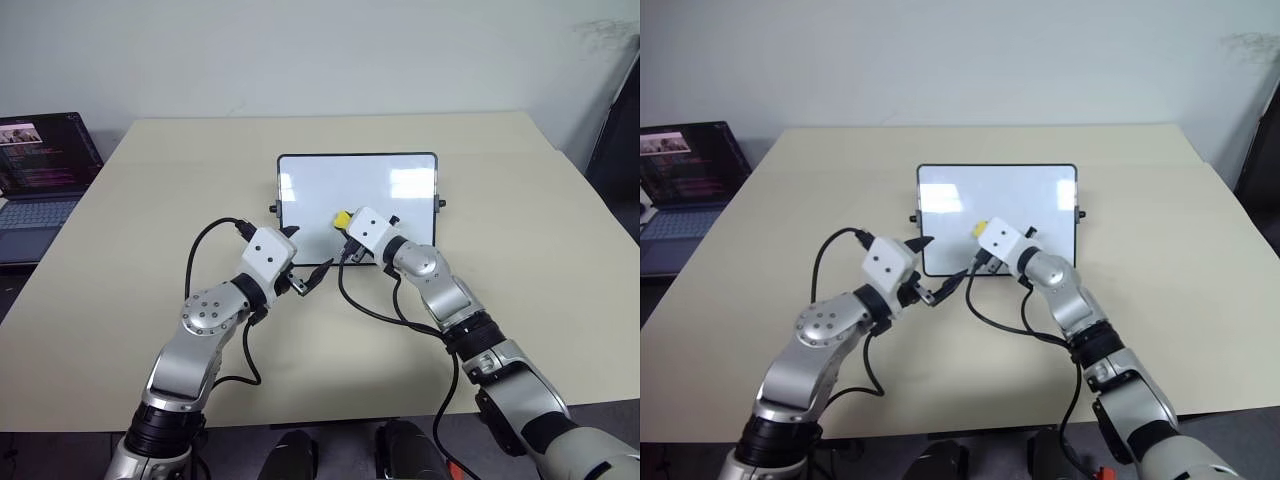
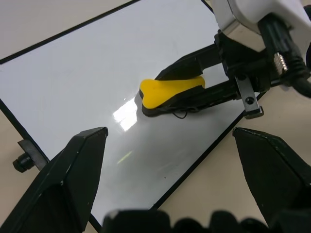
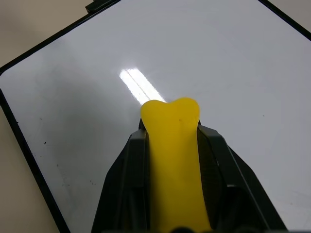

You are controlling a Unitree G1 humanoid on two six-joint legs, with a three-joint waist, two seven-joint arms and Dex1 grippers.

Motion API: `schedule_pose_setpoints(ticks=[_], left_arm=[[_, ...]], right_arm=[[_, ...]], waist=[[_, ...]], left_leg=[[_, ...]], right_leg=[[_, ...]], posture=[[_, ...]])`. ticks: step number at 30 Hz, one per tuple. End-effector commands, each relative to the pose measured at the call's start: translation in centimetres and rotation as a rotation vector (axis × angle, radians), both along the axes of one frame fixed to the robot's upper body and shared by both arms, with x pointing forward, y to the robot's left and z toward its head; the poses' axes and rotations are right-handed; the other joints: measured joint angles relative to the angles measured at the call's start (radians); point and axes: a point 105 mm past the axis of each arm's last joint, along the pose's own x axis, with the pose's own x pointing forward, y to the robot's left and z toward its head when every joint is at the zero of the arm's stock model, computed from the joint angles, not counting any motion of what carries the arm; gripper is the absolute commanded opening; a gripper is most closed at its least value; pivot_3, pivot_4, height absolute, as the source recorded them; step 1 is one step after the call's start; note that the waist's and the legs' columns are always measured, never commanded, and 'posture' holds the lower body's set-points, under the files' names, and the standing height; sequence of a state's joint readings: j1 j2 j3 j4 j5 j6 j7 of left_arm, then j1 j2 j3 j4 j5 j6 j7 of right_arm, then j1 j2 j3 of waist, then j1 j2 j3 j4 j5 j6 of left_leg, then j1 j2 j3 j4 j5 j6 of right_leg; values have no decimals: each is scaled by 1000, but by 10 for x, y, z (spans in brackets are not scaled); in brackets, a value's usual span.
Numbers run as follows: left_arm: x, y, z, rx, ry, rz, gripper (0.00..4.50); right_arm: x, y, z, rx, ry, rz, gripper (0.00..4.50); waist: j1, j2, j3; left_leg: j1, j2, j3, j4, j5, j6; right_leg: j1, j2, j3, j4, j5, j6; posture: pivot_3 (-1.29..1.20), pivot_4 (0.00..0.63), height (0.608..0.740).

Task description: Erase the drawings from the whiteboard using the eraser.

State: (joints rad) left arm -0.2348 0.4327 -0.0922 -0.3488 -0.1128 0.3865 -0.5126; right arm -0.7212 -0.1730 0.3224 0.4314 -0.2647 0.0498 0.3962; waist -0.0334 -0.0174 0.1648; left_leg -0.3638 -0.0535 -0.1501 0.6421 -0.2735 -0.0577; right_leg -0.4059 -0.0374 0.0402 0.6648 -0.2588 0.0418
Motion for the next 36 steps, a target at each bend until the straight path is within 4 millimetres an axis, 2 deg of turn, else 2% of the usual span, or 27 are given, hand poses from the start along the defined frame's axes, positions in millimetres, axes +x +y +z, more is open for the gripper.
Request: schedule_pose_setpoints(ticks=[1,10,19,23,29,36], left_arm=[[-3,1,13,-2,-53,2,4500],[-2,1,14,0,-53,-4,4500],[-2,0,13,0,-51,-5,4500],[-2,2,13,1,-51,1,4500],[-1,2,12,0,-47,0,4500],[1,2,11,-1,-45,-2,4500]], right_arm=[[-8,8,2,1,-13,38,997],[-10,-1,-11,-30,24,6,997],[-5,-27,-21,-108,42,-46,997],[-7,-50,-32,-160,65,-80,997],[-8,-81,-36,-213,76,-127,997],[-10,-104,-38,-246,86,-170,997]], waist=[[-1,0,0],[0,0,0],[5,0,0],[6,0,0],[7,-1,0],[7,-1,-1]], left_leg=[[0,0,0,0,0,0],[0,0,0,0,0,0],[0,-1,-1,1,0,0],[0,-2,-1,1,0,0],[1,-2,-1,2,0,1],[1,-2,-1,3,1,2]], right_leg=[[0,0,0,0,0,0],[0,0,0,0,0,0],[1,0,-1,0,0,0],[2,0,-1,0,0,0],[3,0,-1,0,0,0],[4,0,-1,0,2,3]], posture=[[0,150,740],[0,150,740],[0,150,740],[0,150,740],[0,150,740],[0,150,740]])
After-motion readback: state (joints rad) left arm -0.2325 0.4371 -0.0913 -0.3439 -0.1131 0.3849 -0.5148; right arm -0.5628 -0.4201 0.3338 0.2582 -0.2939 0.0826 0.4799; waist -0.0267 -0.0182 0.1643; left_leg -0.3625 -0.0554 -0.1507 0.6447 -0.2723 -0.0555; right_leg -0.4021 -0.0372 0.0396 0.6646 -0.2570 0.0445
